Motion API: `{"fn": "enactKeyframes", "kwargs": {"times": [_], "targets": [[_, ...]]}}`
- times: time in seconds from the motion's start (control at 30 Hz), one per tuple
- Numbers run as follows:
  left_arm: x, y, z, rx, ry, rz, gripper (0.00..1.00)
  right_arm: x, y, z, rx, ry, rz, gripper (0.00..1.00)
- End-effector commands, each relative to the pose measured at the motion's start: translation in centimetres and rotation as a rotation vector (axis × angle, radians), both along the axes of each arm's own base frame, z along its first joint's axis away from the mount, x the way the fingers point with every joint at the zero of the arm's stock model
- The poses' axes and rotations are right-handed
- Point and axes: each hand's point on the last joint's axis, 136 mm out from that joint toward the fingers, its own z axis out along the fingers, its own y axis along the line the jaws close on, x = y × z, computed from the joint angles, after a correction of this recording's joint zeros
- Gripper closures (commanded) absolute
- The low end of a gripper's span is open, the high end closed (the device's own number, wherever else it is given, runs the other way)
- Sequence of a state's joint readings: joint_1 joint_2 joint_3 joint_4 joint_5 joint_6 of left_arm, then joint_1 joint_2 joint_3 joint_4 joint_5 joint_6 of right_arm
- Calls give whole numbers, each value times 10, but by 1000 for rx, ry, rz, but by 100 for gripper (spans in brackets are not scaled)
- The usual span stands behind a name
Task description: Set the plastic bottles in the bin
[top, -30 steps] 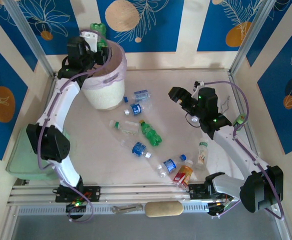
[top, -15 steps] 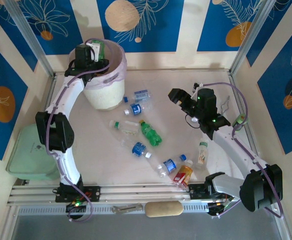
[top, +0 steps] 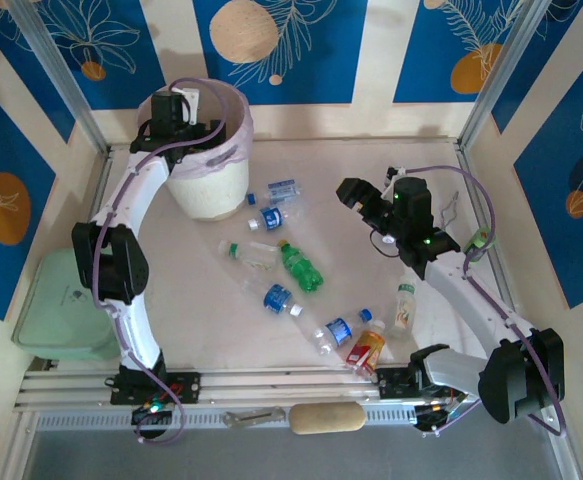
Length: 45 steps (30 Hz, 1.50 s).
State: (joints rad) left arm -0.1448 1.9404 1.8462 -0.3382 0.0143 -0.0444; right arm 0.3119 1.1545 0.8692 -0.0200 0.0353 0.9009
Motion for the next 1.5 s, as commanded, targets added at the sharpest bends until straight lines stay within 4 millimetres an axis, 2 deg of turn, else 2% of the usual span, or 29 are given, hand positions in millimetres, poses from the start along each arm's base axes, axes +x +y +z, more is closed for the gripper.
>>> {"fn": "enactKeyframes", "kwargs": {"times": [0.0,0.1,0.2,0.37,0.5,0.57,0.67,0.77,0.9,1.03,1.13,1.23,1.47], "targets": [[-8,4,24,-22,-28,2,0,0,-6,-6,-37,29,-18,11],[-16,0,46,-57,-64,-13,0,-5,-12,-15,-102,88,-23,11],[-28,-8,72,-123,-107,-46,0,-14,-22,-35,-191,179,-30,11],[-64,-32,111,-266,-175,-153,0,-34,-48,-73,-331,362,-56,9],[-96,-52,125,-348,-213,-230,0,-50,-74,-94,-433,494,-97,8],[-113,-65,125,-378,-220,-268,0,-59,-89,-106,-502,560,-129,7],[-136,-87,116,-422,-200,-323,0,-77,-109,-122,-590,680,-175,1],[-156,-115,99,-475,-156,-384,0,-93,-123,-134,-655,765,-202,1],[-181,-158,61,-539,-38,-465,0,-110,-134,-142,-689,830,-236,1],[-197,-187,23,-626,64,-480,0,-128,-138,-154,-670,883,-261,1],[-203,-201,-4,-649,130,-476,0,-140,-135,-165,-621,924,-264,1],[-208,-211,-21,-625,187,-488,0,-149,-131,-180,-576,963,-269,1],[-212,-222,-29,-587,207,-516,0,-163,-132,-204,-524,1017,-300,1]]}}
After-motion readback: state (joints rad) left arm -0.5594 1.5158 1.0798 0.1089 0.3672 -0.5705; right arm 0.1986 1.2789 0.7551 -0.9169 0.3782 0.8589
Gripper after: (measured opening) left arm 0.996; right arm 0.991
